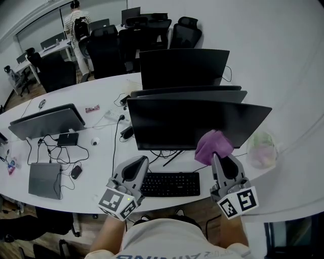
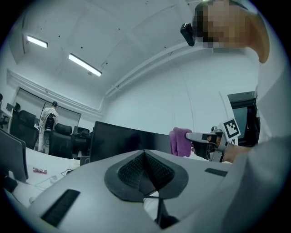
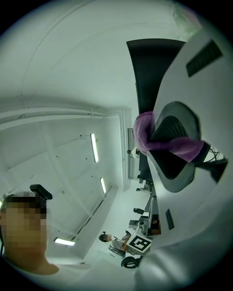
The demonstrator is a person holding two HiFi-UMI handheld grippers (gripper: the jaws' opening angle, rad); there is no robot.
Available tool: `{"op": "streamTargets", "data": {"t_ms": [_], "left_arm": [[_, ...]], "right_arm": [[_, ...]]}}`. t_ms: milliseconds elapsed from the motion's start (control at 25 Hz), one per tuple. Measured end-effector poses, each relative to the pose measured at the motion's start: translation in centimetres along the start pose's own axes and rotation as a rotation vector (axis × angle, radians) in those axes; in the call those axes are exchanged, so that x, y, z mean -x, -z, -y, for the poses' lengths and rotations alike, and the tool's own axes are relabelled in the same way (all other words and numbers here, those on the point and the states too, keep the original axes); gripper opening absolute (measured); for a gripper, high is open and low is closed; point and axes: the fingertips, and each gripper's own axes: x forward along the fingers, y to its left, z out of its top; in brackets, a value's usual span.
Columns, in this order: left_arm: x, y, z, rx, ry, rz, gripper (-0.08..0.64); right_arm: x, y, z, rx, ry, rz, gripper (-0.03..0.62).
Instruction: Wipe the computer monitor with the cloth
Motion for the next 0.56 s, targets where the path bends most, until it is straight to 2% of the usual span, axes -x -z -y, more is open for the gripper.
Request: {"op": "streamTargets", "data": {"t_ms": [560], "left_arm": [[-0.08, -0.12, 0.63, 0.000, -0.027, 0.012, 0.008]], "right_arm": [[0.24, -0.86, 0.32, 0.016, -0.028, 0.018, 0.067]]}}
